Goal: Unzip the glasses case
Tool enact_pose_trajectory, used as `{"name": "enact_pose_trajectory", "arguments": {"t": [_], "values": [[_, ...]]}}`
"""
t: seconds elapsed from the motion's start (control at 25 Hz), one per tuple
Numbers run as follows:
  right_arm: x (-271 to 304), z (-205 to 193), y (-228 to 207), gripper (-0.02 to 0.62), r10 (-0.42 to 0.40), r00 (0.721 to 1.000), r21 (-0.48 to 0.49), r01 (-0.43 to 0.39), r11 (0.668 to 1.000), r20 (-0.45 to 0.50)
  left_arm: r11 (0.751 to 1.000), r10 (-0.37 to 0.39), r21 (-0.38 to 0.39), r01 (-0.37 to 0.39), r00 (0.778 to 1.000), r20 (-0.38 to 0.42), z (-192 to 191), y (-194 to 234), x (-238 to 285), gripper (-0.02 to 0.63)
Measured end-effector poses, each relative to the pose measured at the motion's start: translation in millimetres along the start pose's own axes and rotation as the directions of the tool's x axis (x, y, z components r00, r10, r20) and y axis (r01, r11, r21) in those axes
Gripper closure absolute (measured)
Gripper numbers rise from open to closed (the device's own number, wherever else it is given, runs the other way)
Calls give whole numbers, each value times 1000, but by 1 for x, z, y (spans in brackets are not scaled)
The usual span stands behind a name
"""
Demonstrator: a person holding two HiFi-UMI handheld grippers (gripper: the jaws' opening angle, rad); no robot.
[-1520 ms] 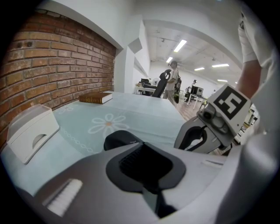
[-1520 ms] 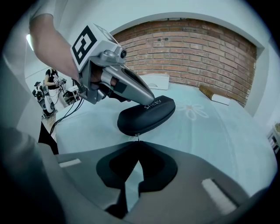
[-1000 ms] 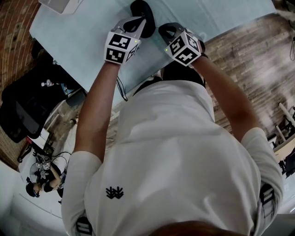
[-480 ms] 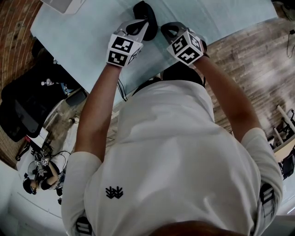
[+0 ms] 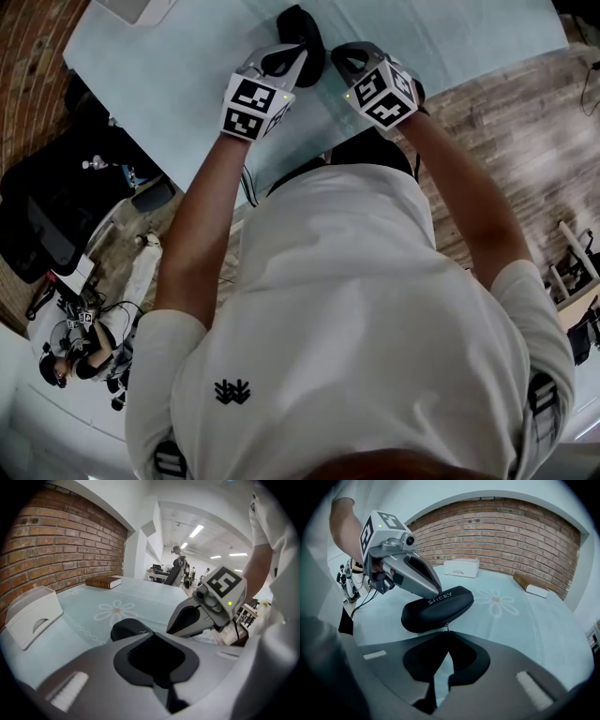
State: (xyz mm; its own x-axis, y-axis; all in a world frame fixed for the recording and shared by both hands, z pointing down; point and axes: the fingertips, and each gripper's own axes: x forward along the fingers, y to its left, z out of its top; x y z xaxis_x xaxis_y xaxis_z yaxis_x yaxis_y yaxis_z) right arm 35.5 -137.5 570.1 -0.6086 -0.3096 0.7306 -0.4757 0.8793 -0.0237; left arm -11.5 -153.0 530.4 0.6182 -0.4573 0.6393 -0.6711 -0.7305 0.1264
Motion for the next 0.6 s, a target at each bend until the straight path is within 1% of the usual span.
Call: {"name": "enact_pose_trajectory", "arguments": {"t": [0.16, 0.32, 0.48, 0.6], "values": [[0, 12, -9, 594, 6, 1000, -23, -6, 1000, 5, 1000, 3, -6, -3, 1000, -1, -1, 2, 0, 552], [5, 10, -15, 594, 15, 1000, -21, -15, 1000, 0, 1000, 7, -12, -7, 1000, 3, 1, 2, 1, 552], [6, 18, -22, 594, 27, 1000, -42, -27, 999, 1, 1000, 10, -21, -10, 1000, 1, 0, 1, 1, 552], [11, 14, -25, 594, 40, 999, -42, -40, 998, -5, 1000, 9, -29, -9, 1000, -1, 0, 2, 1, 552]]}}
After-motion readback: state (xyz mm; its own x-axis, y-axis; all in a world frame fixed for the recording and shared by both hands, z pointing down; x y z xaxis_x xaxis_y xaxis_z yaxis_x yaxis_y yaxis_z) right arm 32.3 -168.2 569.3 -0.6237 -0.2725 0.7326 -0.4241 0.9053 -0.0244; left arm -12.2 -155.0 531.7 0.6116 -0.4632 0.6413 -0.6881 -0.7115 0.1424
